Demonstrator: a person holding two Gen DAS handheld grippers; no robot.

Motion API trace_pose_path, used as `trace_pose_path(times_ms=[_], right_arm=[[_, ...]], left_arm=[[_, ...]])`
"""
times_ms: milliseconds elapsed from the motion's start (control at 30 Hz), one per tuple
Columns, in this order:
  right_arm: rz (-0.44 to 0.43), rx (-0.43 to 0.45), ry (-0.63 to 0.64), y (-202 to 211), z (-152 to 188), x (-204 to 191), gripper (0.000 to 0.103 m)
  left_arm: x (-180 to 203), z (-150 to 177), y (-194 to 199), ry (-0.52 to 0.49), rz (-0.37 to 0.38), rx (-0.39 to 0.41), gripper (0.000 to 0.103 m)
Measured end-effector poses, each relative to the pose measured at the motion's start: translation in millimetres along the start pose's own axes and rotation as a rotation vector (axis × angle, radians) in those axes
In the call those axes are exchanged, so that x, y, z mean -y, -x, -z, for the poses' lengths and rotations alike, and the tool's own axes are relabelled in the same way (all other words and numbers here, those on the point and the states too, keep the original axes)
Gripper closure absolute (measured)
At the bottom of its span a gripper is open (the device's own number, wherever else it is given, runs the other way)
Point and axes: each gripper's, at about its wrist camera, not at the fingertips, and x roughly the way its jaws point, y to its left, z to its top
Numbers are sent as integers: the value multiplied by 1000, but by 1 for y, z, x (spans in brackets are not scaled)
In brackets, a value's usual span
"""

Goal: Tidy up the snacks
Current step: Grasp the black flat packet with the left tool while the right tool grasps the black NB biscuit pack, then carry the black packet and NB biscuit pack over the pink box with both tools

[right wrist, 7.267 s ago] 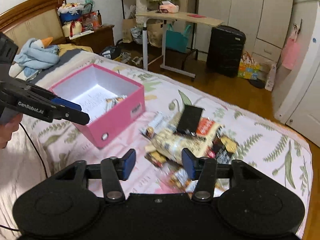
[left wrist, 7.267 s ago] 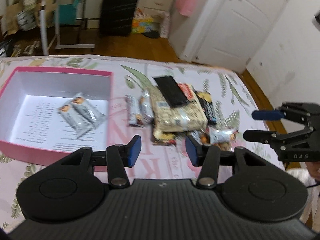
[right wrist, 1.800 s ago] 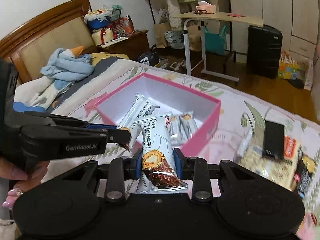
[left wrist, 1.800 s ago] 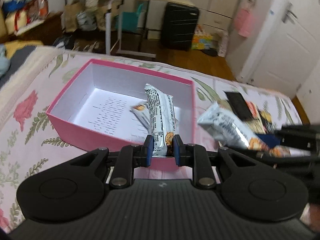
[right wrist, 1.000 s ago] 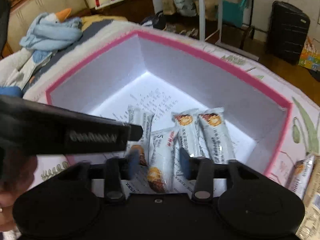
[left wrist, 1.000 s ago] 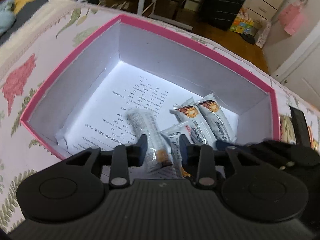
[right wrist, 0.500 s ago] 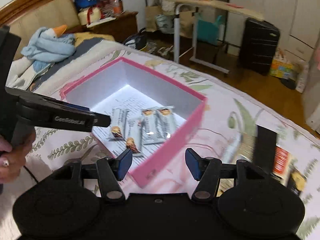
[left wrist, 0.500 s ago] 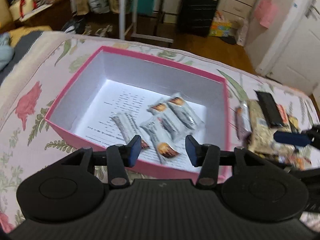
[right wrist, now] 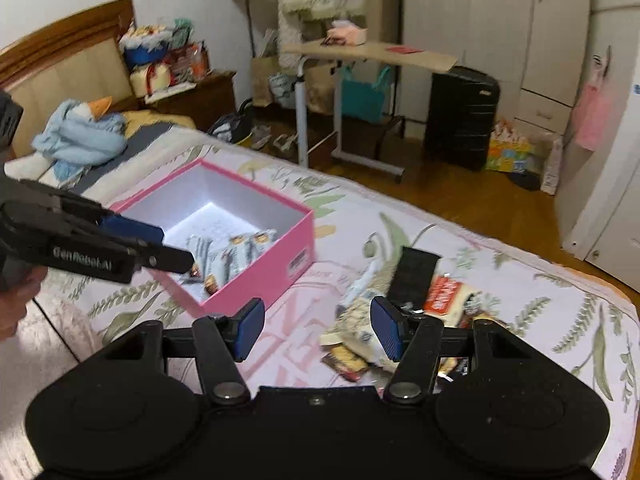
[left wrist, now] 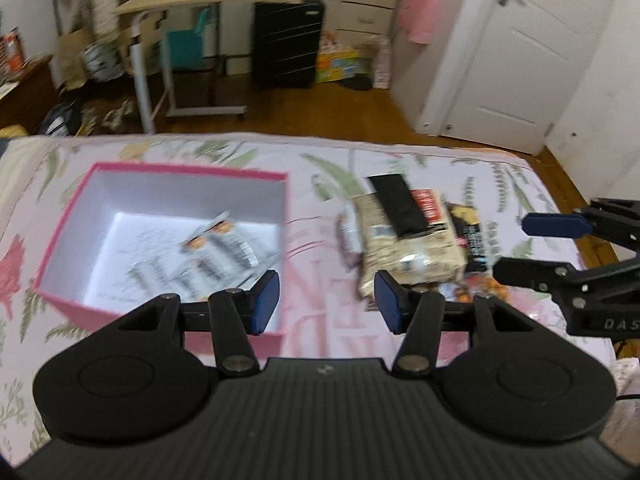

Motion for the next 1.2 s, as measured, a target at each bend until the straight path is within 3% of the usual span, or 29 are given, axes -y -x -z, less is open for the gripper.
trace_pose_path(times_ms=[267,467,667,1000,1200], right_arm=[[108,-17,-24,-13,3,43,38],[151,-67,-212,-46,17,106,38],[201,-100,-382,-98,46,153,38],[254,-103,-364,-163,69,165,35],[342,-150,-222,-182,75,146,32]], left_arm=[[51,-22,-50,-11,74,25,51],[73,-36,-107,4,82,43,46],[85,-43,-176,-51,15,47,45],[92,-46,-247,4,5,1,40],[91,-40,-262,-10,19,-23,30]])
